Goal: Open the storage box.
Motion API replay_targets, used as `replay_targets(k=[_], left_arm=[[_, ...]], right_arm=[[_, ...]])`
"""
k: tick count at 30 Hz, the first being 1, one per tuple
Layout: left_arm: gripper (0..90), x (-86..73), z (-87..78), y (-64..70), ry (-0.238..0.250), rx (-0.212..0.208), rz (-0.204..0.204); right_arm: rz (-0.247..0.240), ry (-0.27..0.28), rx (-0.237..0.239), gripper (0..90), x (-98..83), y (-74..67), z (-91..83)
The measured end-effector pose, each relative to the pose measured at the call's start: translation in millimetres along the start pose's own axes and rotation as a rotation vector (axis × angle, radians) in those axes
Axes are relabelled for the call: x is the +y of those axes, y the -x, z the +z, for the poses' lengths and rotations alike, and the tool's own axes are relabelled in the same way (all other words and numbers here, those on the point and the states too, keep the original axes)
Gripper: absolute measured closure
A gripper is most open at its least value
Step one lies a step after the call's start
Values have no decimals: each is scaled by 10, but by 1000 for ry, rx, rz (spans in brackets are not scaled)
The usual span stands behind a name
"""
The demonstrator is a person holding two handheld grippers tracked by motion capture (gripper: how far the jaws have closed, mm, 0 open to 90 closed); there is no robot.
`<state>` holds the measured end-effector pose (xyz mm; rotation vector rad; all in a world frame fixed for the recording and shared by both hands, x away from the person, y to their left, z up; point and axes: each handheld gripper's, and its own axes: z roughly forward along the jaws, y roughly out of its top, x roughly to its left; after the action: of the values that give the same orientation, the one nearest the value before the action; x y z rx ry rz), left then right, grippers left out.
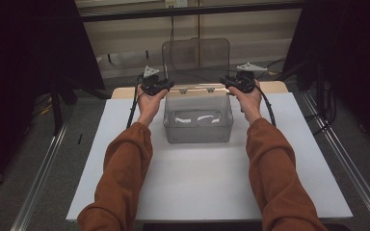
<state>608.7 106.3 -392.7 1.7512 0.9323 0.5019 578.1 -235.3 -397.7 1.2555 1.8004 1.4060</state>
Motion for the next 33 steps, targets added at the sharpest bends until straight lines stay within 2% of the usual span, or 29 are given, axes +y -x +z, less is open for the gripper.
replay_targets(k=[4, 10, 13, 15, 17, 20, 23, 25, 27, 29, 33], left_arm=[[647, -4, 9, -12, -6, 0, -12], [639, -7, 21, -22, -11, -5, -19], [625, -7, 32, -12, -12, 2, -11], [601, -8, 42, 5, -17, 12, 25], [593, -11, 46, 0, -20, 8, 7], [590, -18, 54, -10, -20, 3, -6], [584, -21, 62, -15, -24, 0, -16], [576, -20, 71, -11, -29, -1, -6], [548, -12, 81, 3, -41, 8, 11], [542, -7, 82, 2, -47, 6, 2], [541, -12, 90, -17, -50, -3, -13]], right_arm=[[22, -25, -9, 662, 27, -7, 19], [15, -41, -29, 636, 41, -34, 38], [19, -42, -39, 619, 39, -47, 54], [30, -42, -37, 614, 32, -43, 61], [35, -46, -37, 604, 32, -44, 68], [15, -61, -46, 582, 46, -56, 91], [26, -67, -41, 576, 46, -48, 102], [32, -67, -36, 570, 40, -42, 105], [13, -68, -39, 548, 35, -51, 111], [3, -65, -45, 527, 25, -63, 128], [18, -65, -39, 522, 15, -58, 138]])
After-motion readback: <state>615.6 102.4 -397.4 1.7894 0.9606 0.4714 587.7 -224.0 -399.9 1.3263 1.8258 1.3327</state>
